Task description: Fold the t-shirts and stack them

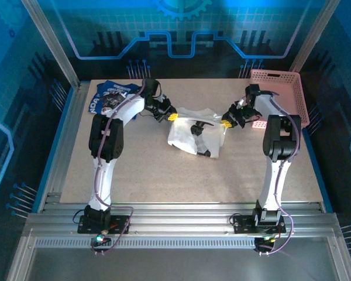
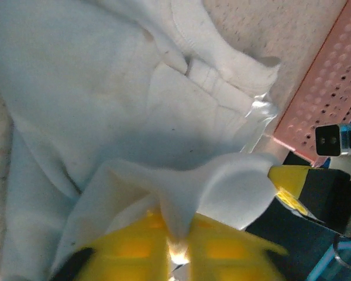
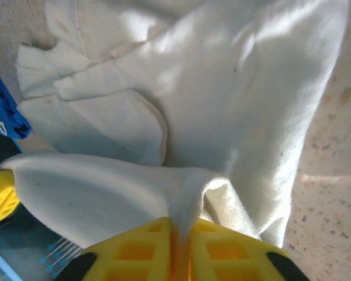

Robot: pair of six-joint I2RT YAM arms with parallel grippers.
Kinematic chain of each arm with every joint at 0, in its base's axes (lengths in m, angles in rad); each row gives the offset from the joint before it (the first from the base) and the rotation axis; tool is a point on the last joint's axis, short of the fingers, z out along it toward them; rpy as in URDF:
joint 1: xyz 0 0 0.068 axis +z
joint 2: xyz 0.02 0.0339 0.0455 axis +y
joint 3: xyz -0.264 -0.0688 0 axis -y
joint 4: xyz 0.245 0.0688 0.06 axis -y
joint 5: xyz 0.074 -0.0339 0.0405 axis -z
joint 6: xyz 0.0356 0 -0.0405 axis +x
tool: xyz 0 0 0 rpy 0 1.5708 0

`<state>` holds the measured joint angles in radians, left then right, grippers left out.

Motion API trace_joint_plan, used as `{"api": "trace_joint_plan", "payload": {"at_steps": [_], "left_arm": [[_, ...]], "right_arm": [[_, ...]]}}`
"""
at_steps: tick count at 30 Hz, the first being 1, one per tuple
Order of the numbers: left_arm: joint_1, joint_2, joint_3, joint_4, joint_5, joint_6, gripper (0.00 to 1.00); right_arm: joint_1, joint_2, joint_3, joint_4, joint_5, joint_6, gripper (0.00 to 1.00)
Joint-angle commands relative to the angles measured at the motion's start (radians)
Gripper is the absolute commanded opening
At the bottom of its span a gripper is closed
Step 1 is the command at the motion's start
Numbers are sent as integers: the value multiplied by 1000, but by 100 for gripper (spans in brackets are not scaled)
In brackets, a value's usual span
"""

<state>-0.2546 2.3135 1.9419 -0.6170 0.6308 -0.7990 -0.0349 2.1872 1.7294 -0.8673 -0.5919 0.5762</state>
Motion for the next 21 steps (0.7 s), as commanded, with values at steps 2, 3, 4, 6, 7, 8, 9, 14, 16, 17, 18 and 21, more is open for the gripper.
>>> {"api": "trace_joint_plan", "payload": {"at_steps": [2,3,4,6,7,8,9,14,16,17,18,21], "left_arm": [[21,41,97,27,44,-49,47],[21,36,108,54,51,-70,53],[21,26,123,76,53,-89,58],[25,-12,153,73,42,-90,65],[30,-47,160,53,27,-71,67],[38,-90,157,15,0,-42,71],[45,-139,140,-21,-31,-10,76],[51,-349,-17,-163,-99,157,80],[40,-435,-145,-168,-110,201,80],[32,-478,-226,-148,-109,208,80],[24,-514,-310,-117,-98,208,80],[-5,-596,-533,-6,-76,170,72]], "right_arm": [[-46,65,101,8,-51,37,36],[-54,66,110,45,-72,60,41],[-62,58,114,85,-86,91,47],[-75,22,121,134,-98,129,53],[-77,-9,128,139,-100,125,54],[-77,-45,130,131,-95,104,56],[-77,-82,132,100,-76,77,58],[-59,-292,-15,46,-56,-1,66],[-29,-377,-110,47,-64,-29,67],[-10,-416,-161,54,-64,-37,67],[13,-453,-214,68,-55,-38,67],[80,-526,-338,121,-10,-16,65]]}}
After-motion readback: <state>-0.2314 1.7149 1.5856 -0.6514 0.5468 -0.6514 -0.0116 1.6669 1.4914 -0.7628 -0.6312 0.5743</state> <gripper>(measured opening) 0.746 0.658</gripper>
